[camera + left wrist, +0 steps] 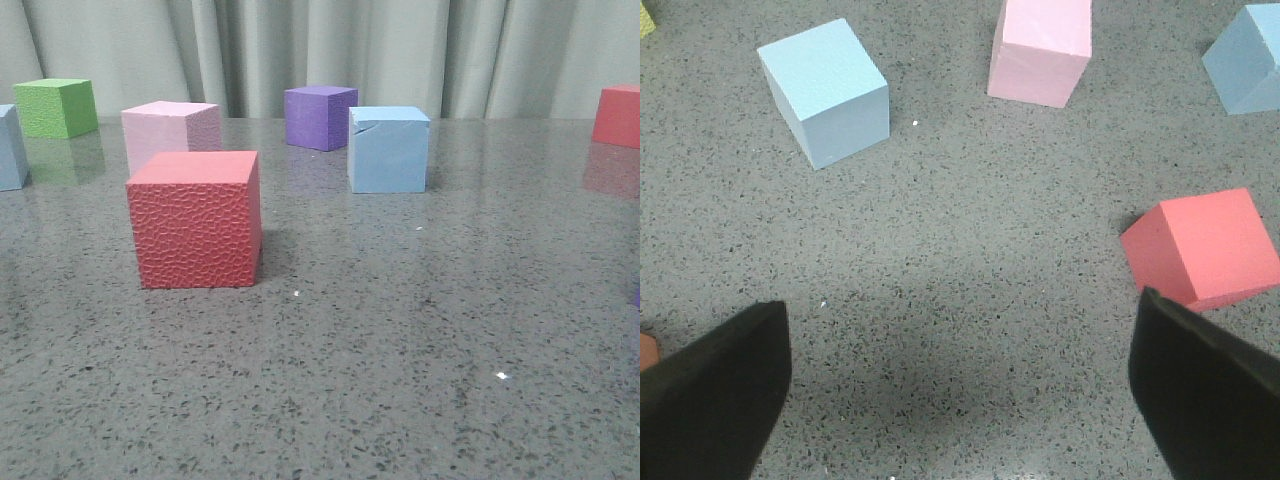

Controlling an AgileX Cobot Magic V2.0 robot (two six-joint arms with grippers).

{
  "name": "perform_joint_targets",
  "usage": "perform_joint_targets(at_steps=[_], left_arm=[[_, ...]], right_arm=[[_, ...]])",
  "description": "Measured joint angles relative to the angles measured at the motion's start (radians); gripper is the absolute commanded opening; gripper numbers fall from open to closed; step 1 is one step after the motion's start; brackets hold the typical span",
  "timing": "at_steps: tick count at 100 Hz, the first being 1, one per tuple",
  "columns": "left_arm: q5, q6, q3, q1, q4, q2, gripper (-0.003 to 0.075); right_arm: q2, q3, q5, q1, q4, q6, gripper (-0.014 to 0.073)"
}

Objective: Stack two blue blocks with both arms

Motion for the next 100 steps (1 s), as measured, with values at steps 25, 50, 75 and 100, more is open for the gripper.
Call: perform_joint_targets(at_steps=[25,50,75,100], left_arm=[[-0.010,0.000,-0.027,0.000,0.000,0.058,0.0652],[-0.064,-0.032,-0.077,0.000,0.033,0.140,0.0652],[-0.126,-0.079,-0.117,0.000,0.060,0.226,0.0652],[-0.208,-0.149,-0.134,0.000,0.066,0.339,0.0652]], right_arm=[[0.000,0.000,-0.005,0.000,0.000,0.001,0.0646],[0.000,0.000,-0.013,0.000,-0.002,0.001,0.0646],[0.000,0.000,-0.030,0.000,-0.002,0.002,0.0646],[0.000,0.000,-0.040,0.000,-0.002,0.002,0.0646]])
